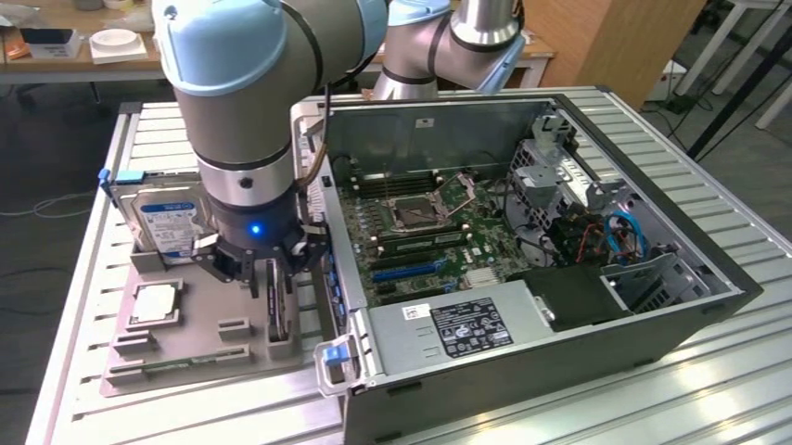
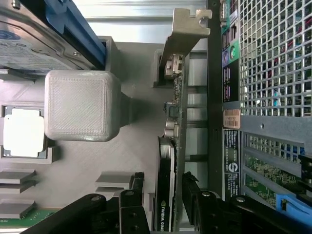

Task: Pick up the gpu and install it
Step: 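Pick up the gpu and move the gpu toward the slot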

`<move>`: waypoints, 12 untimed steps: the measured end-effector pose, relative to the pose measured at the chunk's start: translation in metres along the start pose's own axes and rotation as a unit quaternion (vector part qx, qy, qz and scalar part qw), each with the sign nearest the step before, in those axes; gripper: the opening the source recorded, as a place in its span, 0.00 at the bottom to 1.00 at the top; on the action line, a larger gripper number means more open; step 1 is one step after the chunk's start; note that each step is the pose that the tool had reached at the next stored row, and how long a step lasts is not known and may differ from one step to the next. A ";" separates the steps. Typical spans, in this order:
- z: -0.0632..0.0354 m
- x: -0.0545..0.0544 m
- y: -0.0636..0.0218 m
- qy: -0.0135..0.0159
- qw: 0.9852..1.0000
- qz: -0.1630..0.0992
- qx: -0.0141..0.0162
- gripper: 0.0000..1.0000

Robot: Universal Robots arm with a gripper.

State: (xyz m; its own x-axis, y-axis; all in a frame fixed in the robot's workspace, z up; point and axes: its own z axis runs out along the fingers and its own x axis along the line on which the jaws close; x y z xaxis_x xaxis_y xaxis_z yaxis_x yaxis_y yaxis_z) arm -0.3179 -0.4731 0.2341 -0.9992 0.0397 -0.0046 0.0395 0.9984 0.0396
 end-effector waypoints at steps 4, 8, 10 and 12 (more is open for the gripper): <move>0.0002 0.000 -0.0001 0.000 1.000 0.000 0.000 0.44; 0.0002 -0.001 -0.0001 0.000 1.000 0.000 0.000 0.44; 0.0003 -0.001 -0.0001 0.000 1.000 0.000 0.000 0.44; 0.0003 -0.001 -0.0001 0.000 1.000 0.000 0.000 0.37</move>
State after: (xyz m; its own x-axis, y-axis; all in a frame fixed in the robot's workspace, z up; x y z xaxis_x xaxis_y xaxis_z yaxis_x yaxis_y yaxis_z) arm -0.3173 -0.4732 0.2338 -0.9992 0.0389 -0.0051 0.0386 0.9985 0.0399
